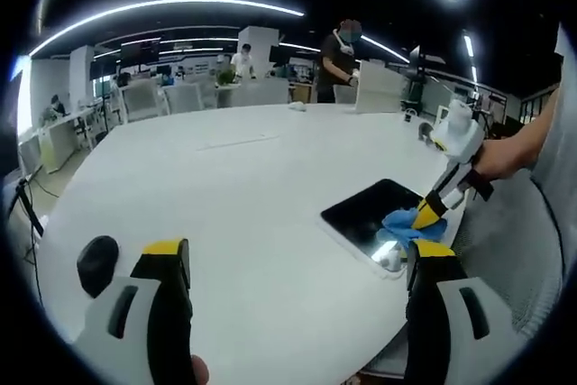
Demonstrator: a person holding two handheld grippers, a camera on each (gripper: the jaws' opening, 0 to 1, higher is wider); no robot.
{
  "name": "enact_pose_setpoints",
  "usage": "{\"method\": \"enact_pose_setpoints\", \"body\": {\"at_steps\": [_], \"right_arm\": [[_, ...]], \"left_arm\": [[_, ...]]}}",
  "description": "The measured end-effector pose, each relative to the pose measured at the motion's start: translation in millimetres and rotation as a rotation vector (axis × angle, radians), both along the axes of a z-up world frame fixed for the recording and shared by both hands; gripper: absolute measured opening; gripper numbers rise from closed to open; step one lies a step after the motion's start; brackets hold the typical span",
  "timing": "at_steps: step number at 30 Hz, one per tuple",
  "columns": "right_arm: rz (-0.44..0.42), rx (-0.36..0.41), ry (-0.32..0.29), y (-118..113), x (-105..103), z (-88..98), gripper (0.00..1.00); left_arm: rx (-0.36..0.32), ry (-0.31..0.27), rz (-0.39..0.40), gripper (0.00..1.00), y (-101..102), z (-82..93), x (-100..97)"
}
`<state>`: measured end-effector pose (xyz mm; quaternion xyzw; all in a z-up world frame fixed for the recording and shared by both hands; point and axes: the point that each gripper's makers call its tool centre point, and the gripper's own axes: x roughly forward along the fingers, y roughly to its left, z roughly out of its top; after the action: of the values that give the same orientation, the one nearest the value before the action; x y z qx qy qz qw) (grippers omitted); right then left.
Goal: Wipe the mirror surface with the cleaning cloth until all visible marks leave the cleaned area.
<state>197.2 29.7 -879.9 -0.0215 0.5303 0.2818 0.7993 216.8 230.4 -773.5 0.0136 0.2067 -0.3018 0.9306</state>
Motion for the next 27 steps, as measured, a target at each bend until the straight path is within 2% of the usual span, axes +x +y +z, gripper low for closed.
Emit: {"method": "enact_pose_setpoints", "body": {"at_steps": [4,27], "right_arm": [[0.018,0.003,0.000,7,-1,-0.1,0.00],[0.054,-0.006,-0.001,35,1,-0.2,0.00]], "left_arm": [[-0.022,0.005,0.013,0.99,1,1.9,-0.5],[-0.033,0.004,0.022,0.99,12,-4.7,-0.2]]}}
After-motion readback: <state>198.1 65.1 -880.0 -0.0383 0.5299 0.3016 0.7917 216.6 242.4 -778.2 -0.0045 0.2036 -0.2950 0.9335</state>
